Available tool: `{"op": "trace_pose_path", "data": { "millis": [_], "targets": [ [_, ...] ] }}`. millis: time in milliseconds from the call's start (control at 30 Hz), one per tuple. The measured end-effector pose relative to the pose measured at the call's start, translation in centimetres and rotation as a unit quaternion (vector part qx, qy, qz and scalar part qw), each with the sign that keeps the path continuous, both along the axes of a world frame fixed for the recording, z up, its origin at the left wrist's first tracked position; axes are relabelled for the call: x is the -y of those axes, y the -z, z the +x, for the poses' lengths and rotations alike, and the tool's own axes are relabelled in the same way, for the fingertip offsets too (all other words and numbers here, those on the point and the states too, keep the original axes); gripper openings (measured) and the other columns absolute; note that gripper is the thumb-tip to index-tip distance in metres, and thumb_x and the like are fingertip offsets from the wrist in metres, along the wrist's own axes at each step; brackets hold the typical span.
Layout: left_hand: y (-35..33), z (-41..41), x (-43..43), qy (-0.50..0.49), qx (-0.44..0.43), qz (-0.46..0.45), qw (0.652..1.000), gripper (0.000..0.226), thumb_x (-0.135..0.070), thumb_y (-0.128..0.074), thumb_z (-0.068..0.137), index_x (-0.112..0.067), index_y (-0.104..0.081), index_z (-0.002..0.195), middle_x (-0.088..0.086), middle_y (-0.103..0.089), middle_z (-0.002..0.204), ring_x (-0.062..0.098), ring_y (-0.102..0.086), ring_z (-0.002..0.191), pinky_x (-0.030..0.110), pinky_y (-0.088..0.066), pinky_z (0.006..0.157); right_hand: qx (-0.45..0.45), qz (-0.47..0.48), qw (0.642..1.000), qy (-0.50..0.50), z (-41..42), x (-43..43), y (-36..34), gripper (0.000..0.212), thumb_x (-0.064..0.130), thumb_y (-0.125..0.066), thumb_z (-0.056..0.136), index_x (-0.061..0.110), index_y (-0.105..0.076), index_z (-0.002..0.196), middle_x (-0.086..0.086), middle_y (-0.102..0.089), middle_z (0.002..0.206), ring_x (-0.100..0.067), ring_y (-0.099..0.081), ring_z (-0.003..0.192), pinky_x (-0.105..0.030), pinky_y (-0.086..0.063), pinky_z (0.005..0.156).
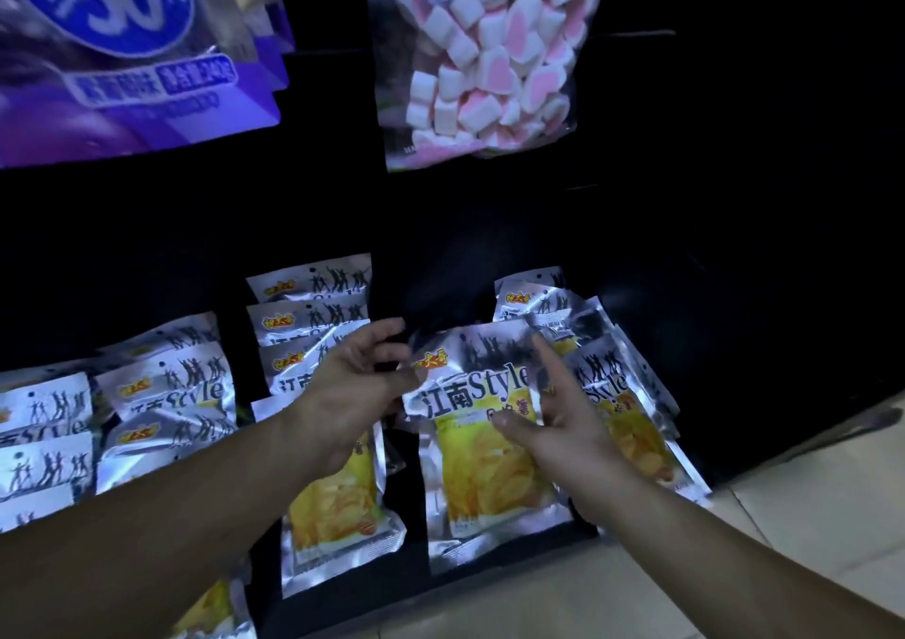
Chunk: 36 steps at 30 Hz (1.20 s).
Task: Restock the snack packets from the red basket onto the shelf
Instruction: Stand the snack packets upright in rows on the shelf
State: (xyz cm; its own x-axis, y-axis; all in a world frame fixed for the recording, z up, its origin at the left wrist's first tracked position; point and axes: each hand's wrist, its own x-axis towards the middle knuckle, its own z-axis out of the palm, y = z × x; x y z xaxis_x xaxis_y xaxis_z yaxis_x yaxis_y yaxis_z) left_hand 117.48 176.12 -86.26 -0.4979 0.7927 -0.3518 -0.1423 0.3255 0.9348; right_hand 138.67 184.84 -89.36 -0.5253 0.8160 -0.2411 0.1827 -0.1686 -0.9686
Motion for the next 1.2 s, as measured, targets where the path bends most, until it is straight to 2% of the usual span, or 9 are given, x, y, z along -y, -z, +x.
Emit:
{"op": "trace_pose_path", "data": {
  "millis": [133, 233, 300, 433, 567, 733, 867, 1067, 1200],
  "targets": [
    [1.0, 0.3, 1.3, 0.023, 0.043, -0.025, 0.998, 0.06, -0.015, -0.085, 0.082, -0.029, -0.052, 0.13, 0.005, -0.078, 0.106, 0.026, -0.077, 0.091, 0.046, -0.06, 0.086, 0.014, 0.027, 0.998, 0.049, -0.5, 0.3, -0.8, 0.062, 0.016, -0.074, 0.092, 0.058, -0.049, 0.129, 0.005, -0.04, 0.154, -0.022, -0.045, 0.137, -0.031, -0.053, 0.086],
    [1.0, 1.1, 1.6, 0.088, 0.038, -0.009, 0.995, 0.037, 0.001, -0.079, 0.085, -0.012, -0.049, 0.104, 0.021, -0.068, 0.084, 0.032, -0.066, 0.064, 0.041, -0.057, 0.064, 0.054, 0.036, 0.996, 0.069, -1.6, 0.4, -1.0, 0.028, 0.019, -0.073, 0.092, 0.041, -0.063, 0.107, -0.01, -0.064, 0.11, -0.035, -0.064, 0.096, -0.046, -0.058, 0.075],
    [1.0, 0.7, 1.5, 0.076, 0.002, 0.015, 0.997, 0.036, 0.009, -0.074, 0.087, -0.012, -0.044, 0.09, 0.022, -0.057, 0.08, 0.03, -0.056, 0.056, 0.041, -0.049, 0.056, 0.054, 0.025, 0.996, 0.064, -2.5, 0.6, -0.8, 0.017, 0.023, -0.074, 0.092, 0.037, -0.066, 0.097, -0.007, -0.065, 0.101, -0.027, -0.064, 0.084, -0.039, -0.058, 0.076],
    [-0.2, -0.2, 2.2, 0.046, -0.051, 0.032, 0.997, 0.033, 0.011, -0.069, 0.089, -0.008, -0.044, 0.082, 0.017, -0.052, 0.069, 0.026, -0.047, 0.045, 0.037, -0.043, 0.048, 0.047, -0.02, 0.999, 0.02, -4.5, 0.7, -0.4, 0.013, 0.024, -0.072, 0.093, 0.036, -0.07, 0.092, 0.0, -0.067, 0.109, -0.02, -0.066, 0.098, -0.041, -0.058, 0.086],
    [-2.2, -1.4, 4.3, -0.007, -0.137, -0.024, 0.99, 0.011, 0.005, -0.069, 0.092, -0.004, -0.065, 0.089, 0.014, -0.061, 0.064, 0.024, -0.05, 0.039, 0.023, -0.039, 0.038, 0.029, -0.077, 0.995, -0.065, -5.6, 0.0, -0.7, 0.018, 0.01, -0.066, 0.096, 0.026, -0.073, 0.102, -0.005, -0.073, 0.106, -0.022, -0.069, 0.093, -0.043, -0.058, 0.083],
    [-2.2, -2.2, 7.0, -0.085, -0.187, -0.045, 0.978, 0.021, 0.0, -0.067, 0.094, -0.02, -0.072, 0.09, 0.01, -0.062, 0.08, 0.011, -0.043, 0.032, 0.022, -0.036, 0.033, 0.221, 0.194, 0.955, -0.042, -3.6, -3.6, 1.8, 0.041, 0.002, -0.058, 0.088, 0.03, -0.067, 0.117, 0.004, -0.067, 0.111, -0.018, -0.065, 0.1, -0.039, -0.057, 0.087],
    [-0.7, -2.3, 6.6, -0.075, -0.169, -0.028, 0.982, 0.02, -0.005, -0.068, 0.095, -0.024, -0.074, 0.095, 0.002, -0.055, 0.044, 0.02, -0.039, 0.038, 0.022, -0.035, 0.036, 0.249, 0.298, 0.913, -0.124, -3.9, -4.3, 4.8, 0.036, 0.014, -0.067, 0.09, 0.033, -0.064, 0.12, 0.01, -0.054, 0.129, -0.013, -0.056, 0.115, -0.029, -0.048, 0.098],
    [1.0, -2.5, 5.8, -0.04, -0.154, -0.028, 0.987, 0.031, -0.006, -0.07, 0.095, -0.036, -0.074, 0.087, 0.001, -0.058, 0.049, 0.02, -0.038, 0.04, 0.029, -0.038, 0.041, 0.425, 0.372, 0.792, -0.232, -6.0, -4.6, 6.3, 0.081, 0.061, -0.074, 0.076, 0.049, -0.038, 0.147, 0.002, -0.009, 0.168, -0.025, -0.003, 0.155, -0.045, -0.027, 0.118],
    [1.5, -2.6, 6.0, -0.022, -0.152, -0.023, 0.988, 0.036, -0.007, -0.069, 0.095, -0.043, -0.072, 0.088, 0.004, -0.059, 0.051, 0.022, -0.04, 0.045, 0.032, -0.038, 0.044, 0.479, 0.375, 0.744, -0.276, -7.3, -4.5, 7.7, 0.095, 0.064, -0.077, 0.071, 0.054, -0.025, 0.15, -0.002, -0.004, 0.169, -0.03, -0.001, 0.155, -0.052, -0.022, 0.12]
  ]
}}
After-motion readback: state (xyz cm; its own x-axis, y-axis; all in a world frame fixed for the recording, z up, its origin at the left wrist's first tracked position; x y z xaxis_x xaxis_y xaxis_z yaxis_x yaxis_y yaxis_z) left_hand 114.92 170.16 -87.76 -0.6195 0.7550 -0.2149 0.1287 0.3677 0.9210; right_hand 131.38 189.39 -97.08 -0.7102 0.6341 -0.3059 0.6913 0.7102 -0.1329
